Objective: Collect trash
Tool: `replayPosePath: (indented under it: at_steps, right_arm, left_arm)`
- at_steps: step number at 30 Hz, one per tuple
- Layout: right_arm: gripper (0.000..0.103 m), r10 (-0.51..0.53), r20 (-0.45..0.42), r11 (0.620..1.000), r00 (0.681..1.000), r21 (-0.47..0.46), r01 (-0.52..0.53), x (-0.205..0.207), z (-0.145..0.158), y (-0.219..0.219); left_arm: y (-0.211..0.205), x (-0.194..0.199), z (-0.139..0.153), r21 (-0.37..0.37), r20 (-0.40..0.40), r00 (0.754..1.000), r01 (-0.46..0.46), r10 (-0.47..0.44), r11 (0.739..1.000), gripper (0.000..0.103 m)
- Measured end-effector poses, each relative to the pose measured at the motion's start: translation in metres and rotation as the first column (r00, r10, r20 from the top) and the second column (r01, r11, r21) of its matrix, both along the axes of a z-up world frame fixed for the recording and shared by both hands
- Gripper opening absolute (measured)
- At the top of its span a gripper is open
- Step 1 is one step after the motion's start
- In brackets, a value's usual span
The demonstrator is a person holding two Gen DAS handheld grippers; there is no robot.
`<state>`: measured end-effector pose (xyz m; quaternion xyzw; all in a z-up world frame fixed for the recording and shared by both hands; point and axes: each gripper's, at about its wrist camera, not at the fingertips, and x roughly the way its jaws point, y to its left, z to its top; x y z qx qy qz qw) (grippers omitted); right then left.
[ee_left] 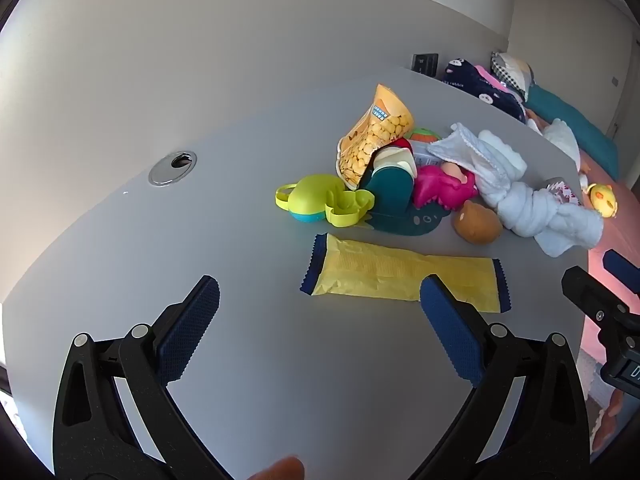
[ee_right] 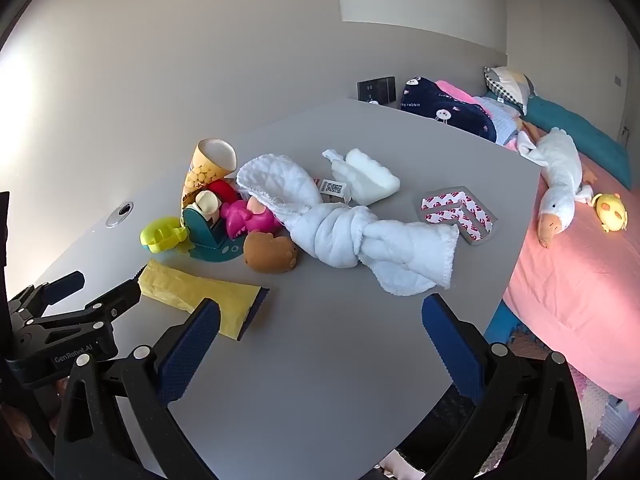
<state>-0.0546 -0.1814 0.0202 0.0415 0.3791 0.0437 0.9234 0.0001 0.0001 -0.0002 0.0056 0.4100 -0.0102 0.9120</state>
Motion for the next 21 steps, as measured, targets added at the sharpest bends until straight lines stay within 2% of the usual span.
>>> replayPosePath:
  at_steps: [7, 21]
  right_arm:
    - [0.1, 0.001, 0.005, 1.0, 1.0, -0.009, -0.001, -0.001, 0.0021, 0.0007]
    - [0.1, 0.006, 0.008, 1.0, 1.0, -0.027, -0.006, -0.0013, 0.0035, 0.0032]
  left_arm:
    - [0.0035, 0.0001, 0.0024, -0.02, 0.011, 1.0, -0.002, 0.003, 1.0, 0.097]
    - [-0.0011, -0.003, 0.0062, 0.019, 0.031, 0.999, 0.016, -0.017, 1.0, 0.097]
